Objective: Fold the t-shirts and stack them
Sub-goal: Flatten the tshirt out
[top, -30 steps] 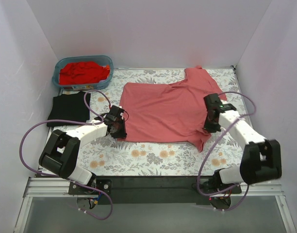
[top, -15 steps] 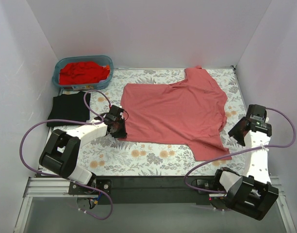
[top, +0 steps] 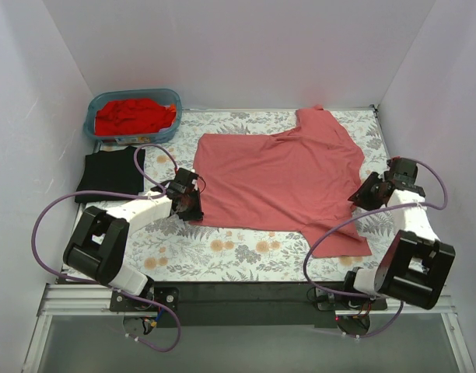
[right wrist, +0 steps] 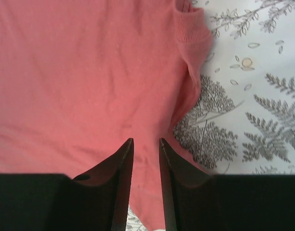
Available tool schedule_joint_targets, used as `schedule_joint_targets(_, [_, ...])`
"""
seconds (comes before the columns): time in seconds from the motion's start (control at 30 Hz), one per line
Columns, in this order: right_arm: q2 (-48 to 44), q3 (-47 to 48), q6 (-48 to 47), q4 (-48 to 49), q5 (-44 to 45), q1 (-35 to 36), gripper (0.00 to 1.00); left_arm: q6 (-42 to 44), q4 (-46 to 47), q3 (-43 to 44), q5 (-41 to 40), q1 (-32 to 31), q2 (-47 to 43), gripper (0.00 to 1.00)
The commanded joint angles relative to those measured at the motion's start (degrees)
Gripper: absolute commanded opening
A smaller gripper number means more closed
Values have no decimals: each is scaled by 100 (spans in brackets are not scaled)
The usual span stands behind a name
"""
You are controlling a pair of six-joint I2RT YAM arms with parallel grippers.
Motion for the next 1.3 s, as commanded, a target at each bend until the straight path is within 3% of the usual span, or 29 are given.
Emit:
schedule_joint_targets(0.0, [482,-7,109,982,-211,0,34,38,-244,-114,-92,53,317,17])
schedule_joint_targets(0.17, [1185,28,311,1387,367,0,35,20,-235,-123,-127,79,317,13])
schedule_joint_targets(0.43, [896,-77,259,1545,1494,-35,38,38,-244,-97,-180,106,414,13])
schedule_joint_targets(0.93, [1529,-332,-67,1968,511,-105,34,38,-244,-70,-153,115,493,13])
schedule_joint_targets(1.0, [1564,-350,-119,1959,572,-114,29,38,-244,-70,-153,123,484,13])
schedule_joint_targets(1.13, [1652,-201,-347,1933,1027,-237,8,11,-244,-105,-153,123,484,13])
schedule_joint_targets(1.27, [1801,649,-962,1573,1871,-334,7,20,-252,-79,-162,115,554,12])
